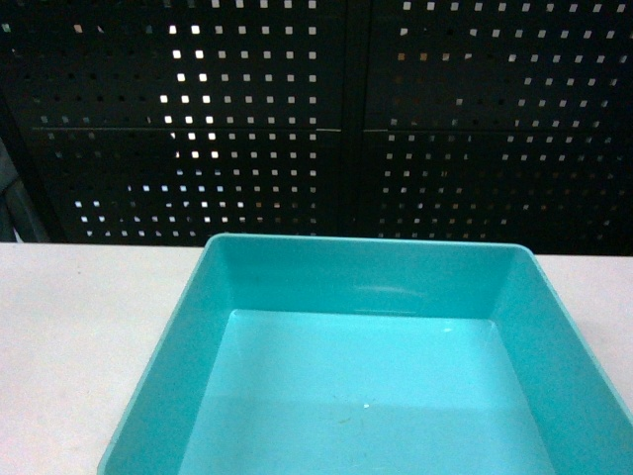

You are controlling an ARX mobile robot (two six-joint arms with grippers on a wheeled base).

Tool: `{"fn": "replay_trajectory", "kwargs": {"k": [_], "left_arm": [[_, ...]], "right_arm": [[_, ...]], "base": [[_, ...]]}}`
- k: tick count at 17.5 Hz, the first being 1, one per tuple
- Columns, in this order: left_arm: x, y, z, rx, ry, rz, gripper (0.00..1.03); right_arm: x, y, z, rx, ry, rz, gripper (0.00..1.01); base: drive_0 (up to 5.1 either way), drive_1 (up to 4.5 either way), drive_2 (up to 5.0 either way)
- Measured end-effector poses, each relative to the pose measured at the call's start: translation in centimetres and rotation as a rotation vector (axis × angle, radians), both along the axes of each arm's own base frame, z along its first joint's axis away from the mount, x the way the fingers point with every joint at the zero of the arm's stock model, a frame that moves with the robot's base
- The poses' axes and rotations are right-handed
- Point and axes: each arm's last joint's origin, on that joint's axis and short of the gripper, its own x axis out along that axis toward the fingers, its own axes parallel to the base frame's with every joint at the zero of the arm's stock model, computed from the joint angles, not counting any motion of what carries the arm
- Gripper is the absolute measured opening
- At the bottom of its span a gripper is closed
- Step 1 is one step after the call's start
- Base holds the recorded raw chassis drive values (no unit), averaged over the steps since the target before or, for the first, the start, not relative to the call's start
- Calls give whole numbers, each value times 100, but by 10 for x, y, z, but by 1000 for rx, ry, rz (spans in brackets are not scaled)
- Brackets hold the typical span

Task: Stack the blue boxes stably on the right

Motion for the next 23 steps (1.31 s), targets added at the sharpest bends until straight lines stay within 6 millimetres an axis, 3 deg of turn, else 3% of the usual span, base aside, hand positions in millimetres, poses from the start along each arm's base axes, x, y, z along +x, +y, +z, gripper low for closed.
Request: {"fn": "replay_trajectory", "kwargs": {"k": [23], "left_arm": [[4, -3, 4, 8, -56, -8, 98]], "right_arm": [[4, -3, 3, -2, -19, 16, 98]], "base": [[0, 0, 0]]}}
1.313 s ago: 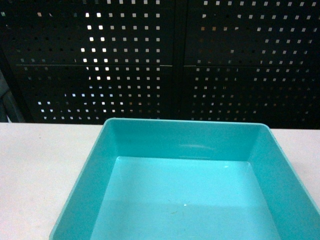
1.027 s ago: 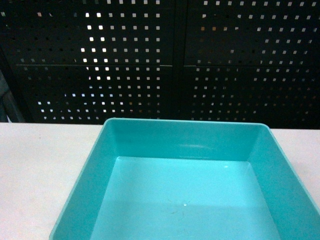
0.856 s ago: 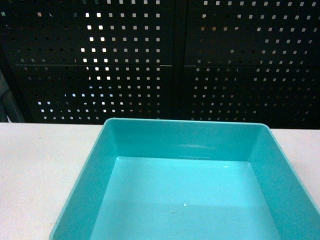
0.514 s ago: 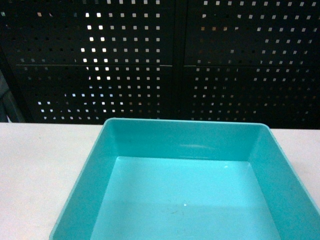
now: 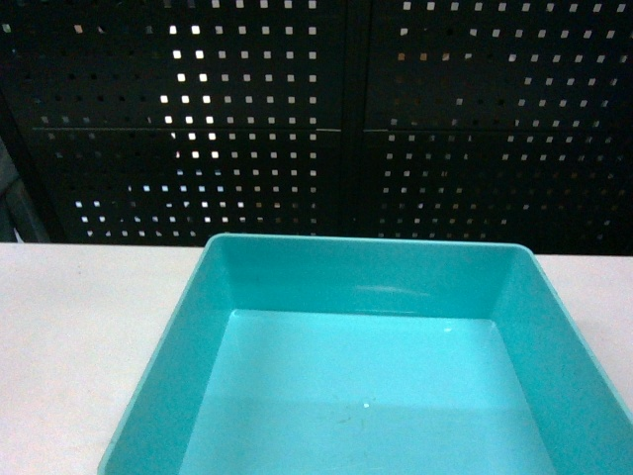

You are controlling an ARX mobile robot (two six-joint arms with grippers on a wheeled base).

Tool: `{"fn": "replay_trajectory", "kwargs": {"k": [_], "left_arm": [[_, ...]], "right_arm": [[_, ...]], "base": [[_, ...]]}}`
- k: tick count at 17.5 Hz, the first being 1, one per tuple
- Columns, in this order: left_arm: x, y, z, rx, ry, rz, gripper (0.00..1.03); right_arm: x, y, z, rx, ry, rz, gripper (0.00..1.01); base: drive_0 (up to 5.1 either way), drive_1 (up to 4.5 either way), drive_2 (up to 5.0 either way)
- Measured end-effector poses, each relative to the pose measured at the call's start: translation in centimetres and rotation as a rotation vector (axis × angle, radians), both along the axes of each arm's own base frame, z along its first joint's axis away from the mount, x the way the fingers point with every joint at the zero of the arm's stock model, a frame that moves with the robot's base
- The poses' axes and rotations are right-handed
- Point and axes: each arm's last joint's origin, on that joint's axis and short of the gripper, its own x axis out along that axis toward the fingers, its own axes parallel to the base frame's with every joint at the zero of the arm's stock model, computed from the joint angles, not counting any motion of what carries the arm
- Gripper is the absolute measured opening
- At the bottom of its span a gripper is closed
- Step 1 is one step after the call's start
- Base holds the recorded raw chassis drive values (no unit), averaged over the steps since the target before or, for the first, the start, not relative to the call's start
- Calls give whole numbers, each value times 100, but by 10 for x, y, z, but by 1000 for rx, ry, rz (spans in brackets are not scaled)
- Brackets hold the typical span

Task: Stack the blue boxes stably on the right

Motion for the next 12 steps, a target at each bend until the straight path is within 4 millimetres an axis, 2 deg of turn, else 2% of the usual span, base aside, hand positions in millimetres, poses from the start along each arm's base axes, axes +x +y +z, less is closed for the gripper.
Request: {"fn": "replay_trajectory", "kwargs": {"k": [2, 3, 6, 8, 9, 12], "left_arm": [[16, 1, 2, -6, 9, -10, 98], [28, 1, -2, -1, 49, -16, 98], [42, -1, 0, 4, 118, -64, 98], [91, -14, 41, 69, 168, -187, 98], [116, -22, 59, 109, 190, -239, 98], [176, -43, 78, 148, 384, -316, 98]], "right_arm": [[15, -11, 0, -16, 24, -32, 98], [25, -12, 0, -22, 28, 2, 98], [38, -14, 5, -21, 33, 35, 98], [76, -16, 36, -53, -7, 70, 98], [97, -14, 45, -66, 32, 111, 98], [146, 1, 53, -96, 196, 229, 98]], "base": [[0, 0, 0], [0, 0, 0], [0, 0, 0], [0, 0, 0], [0, 0, 0], [0, 0, 0]]}}
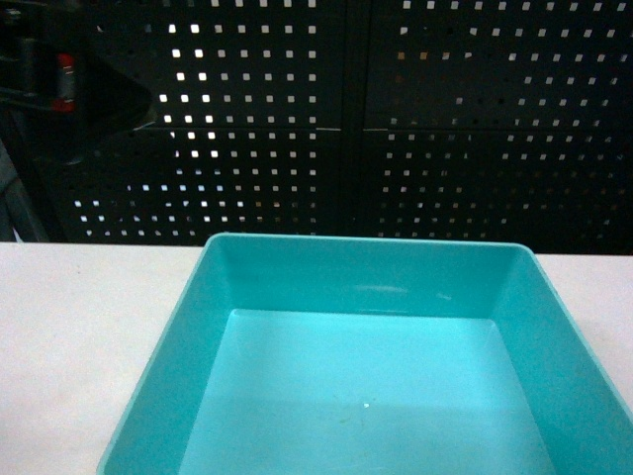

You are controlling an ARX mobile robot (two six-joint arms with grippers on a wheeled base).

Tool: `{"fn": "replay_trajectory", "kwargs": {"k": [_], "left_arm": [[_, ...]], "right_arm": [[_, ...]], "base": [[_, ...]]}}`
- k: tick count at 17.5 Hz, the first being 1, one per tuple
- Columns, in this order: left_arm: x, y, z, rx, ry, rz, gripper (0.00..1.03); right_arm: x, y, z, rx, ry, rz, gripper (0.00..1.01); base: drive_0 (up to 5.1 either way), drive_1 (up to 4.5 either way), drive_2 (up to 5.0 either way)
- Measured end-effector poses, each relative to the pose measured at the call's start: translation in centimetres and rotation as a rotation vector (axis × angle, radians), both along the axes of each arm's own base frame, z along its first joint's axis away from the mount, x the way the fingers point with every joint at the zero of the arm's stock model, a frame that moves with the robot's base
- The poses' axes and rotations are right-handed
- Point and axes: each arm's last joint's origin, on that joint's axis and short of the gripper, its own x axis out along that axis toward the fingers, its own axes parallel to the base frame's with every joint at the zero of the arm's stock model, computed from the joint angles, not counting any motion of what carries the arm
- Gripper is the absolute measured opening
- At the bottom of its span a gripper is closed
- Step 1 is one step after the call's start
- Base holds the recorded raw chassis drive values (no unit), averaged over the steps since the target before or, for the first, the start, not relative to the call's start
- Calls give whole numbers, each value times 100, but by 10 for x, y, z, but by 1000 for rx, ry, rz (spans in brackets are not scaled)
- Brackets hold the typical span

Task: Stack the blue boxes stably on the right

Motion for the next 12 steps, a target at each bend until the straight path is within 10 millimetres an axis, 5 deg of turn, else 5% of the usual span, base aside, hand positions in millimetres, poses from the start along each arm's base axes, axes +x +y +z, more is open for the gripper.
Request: {"fn": "replay_trajectory", "kwargs": {"k": [4, 8, 12], "left_arm": [[46, -12, 5, 34, 171, 71, 98], [55, -33, -23, 32, 324, 90, 98], [53, -47, -46, -4, 416, 147, 98]], "right_arm": [[47, 30, 13, -36, 113, 123, 98], [67, 48, -16, -104, 231, 154, 98], [64, 52, -54, -144, 312, 142, 98]], "base": [[0, 0, 0], [0, 0, 0], [0, 0, 0]]}}
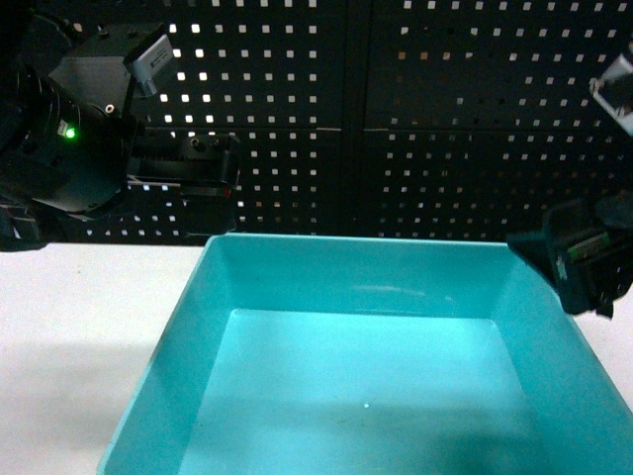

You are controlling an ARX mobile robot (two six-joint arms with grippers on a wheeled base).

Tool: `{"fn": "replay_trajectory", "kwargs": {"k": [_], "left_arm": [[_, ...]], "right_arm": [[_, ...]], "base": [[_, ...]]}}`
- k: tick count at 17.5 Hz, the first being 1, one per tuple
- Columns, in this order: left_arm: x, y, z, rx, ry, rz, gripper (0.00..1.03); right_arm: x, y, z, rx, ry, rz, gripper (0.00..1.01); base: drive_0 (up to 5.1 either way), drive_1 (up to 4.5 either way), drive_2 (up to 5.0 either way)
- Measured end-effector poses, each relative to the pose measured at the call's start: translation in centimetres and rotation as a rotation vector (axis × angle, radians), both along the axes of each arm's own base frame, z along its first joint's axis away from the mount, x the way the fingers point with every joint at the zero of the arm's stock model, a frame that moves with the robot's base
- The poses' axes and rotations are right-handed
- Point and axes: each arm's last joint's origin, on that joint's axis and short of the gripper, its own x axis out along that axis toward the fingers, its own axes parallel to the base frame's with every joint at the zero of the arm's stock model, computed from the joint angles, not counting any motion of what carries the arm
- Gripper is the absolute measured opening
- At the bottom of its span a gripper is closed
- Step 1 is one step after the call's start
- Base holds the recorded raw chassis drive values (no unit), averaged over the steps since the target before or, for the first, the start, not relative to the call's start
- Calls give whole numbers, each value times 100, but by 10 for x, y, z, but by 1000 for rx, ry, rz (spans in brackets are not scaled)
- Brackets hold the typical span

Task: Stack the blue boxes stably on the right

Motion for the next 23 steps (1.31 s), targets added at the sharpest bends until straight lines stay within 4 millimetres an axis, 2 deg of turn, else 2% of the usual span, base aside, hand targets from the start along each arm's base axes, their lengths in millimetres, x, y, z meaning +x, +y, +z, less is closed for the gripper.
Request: {"fn": "replay_trajectory", "kwargs": {"k": [3, 8, 11, 19, 20, 23], "left_arm": [[-2, -4, -10, 5, 23, 21, 98], [-2, -10, -23, 13, 49, 36, 98], [-6, -20, -41, 32, 100, 40, 98], [-12, -42, -60, 57, 138, 46, 98], [-15, -47, -62, 57, 152, 49, 98], [-17, -53, -68, 48, 188, 65, 98]], "right_arm": [[-5, 3, -18, -10, 49, 7, 98], [-3, 5, -28, -17, 42, 4, 98], [-2, 4, -42, -27, 70, 5, 98], [-8, -15, -74, -44, 126, -39, 98], [-14, -16, -84, -51, 149, -37, 98], [-17, -16, -86, -55, 146, -37, 98]], "base": [[0, 0, 0], [0, 0, 0], [0, 0, 0], [0, 0, 0], [0, 0, 0], [0, 0, 0]]}}
